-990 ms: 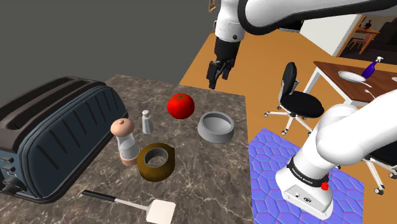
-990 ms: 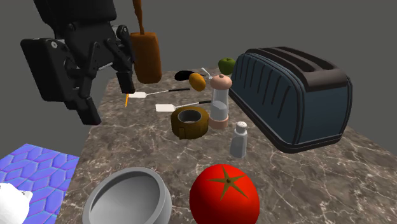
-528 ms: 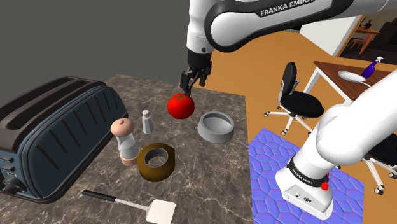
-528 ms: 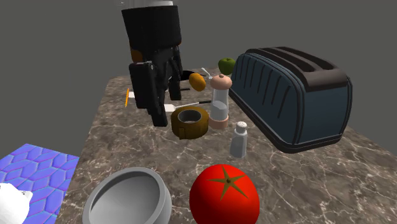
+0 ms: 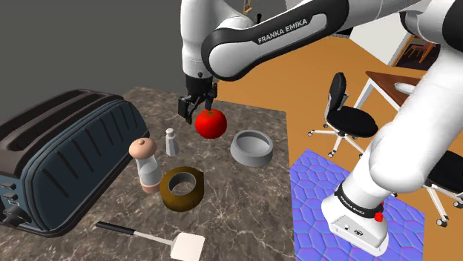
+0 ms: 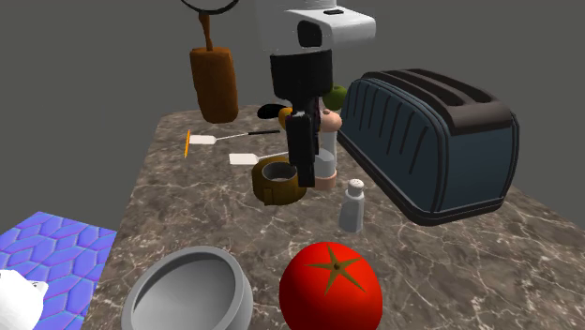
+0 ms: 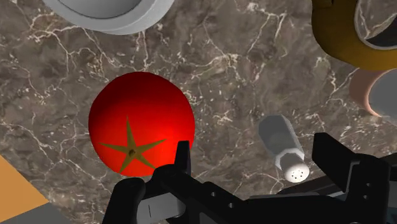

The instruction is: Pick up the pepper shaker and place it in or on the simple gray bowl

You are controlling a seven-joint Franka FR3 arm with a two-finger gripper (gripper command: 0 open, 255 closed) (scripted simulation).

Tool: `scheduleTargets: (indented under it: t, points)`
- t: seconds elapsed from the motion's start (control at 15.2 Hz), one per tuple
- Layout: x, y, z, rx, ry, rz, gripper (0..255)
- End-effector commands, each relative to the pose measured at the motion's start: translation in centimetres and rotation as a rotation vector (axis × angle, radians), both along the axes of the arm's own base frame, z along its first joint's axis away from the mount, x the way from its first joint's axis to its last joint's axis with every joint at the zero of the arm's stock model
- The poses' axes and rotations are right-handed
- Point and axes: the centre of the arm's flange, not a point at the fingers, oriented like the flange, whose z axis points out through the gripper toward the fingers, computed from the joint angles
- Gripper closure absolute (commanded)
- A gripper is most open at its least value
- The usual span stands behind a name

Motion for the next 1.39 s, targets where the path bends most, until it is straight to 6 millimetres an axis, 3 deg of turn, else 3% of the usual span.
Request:
scheduleTargets:
  t: [0.0, 0.46, 0.92, 1.32]
  points:
    - [1.7, 2.0, -1.3, -0.002, -0.009, 0.001, 0]
    - [6.9, 8.1, -4.8, -0.012, -0.035, 0.008, 0]
    - [7.5, 7.9, -8.4, -0.012, -0.035, 0.008, 0]
    - [7.5, 7.9, -8.7, -0.012, -0.035, 0.008, 0]
